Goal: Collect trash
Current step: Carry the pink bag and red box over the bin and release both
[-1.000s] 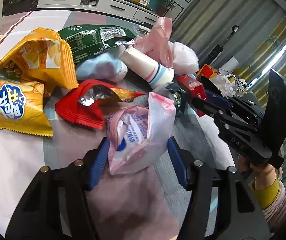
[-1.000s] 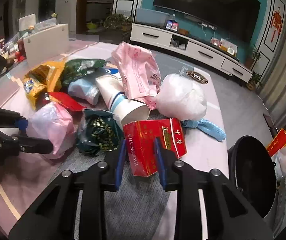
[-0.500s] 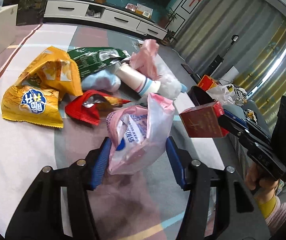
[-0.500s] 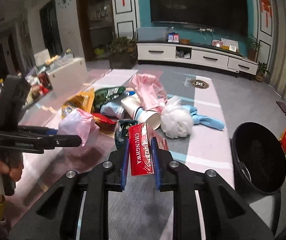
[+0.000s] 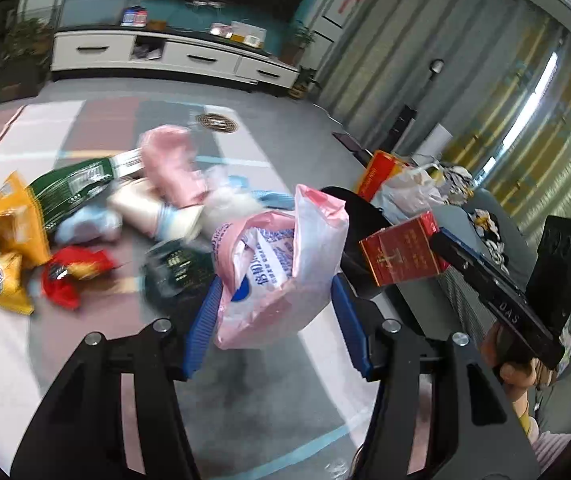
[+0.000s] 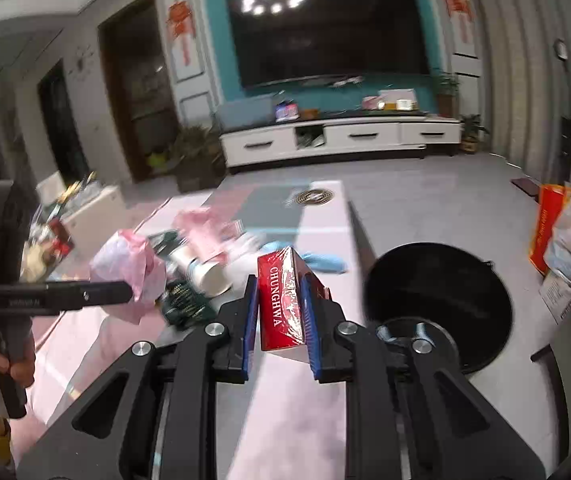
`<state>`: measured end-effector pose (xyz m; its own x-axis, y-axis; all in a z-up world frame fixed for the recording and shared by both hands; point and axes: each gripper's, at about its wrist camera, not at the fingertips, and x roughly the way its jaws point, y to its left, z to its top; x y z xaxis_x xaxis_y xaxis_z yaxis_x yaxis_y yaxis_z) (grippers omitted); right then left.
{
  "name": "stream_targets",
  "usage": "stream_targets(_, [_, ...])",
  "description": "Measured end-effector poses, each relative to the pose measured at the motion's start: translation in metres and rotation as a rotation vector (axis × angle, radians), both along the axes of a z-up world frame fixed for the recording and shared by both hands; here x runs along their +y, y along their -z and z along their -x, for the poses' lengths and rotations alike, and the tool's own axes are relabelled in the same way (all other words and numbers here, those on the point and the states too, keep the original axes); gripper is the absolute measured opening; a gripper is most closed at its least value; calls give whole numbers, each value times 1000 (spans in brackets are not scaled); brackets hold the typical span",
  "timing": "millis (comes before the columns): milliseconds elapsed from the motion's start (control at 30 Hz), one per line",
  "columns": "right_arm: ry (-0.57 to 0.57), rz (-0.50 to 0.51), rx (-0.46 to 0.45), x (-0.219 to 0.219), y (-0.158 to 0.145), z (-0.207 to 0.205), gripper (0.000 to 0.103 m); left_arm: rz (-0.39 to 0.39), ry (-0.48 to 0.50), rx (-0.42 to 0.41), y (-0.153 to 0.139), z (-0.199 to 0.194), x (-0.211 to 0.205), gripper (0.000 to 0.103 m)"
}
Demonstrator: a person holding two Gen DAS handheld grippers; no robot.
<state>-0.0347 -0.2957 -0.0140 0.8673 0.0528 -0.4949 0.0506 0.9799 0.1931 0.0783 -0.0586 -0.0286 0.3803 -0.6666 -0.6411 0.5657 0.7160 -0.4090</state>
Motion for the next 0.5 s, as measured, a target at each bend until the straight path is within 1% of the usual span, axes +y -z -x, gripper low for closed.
stream_targets(100, [53,-24,-21,-25,-1,4,22,-16,41,-16,-6,-3,-27,57])
stream_targets(200, [95,-48,-36,-45,1,7,22,-31,90,-34,-13,-7,-64,58])
stream_targets(300, [143,-90,-30,-72,9,3,22,-39,127,-42,-13,-13,-101,58])
stream_targets(367, [163,-109,-20,-85,16,2,22,-53,141,-45,-9,-18,-122,58])
stream_targets(400, [172,-124,-13,-92,21,1,22,-70,148,-42,-4,-21,-138,58])
stream_targets(500, [197,-144,2,-107,33,0,22,-100,166,-27,7,-29,-168,58])
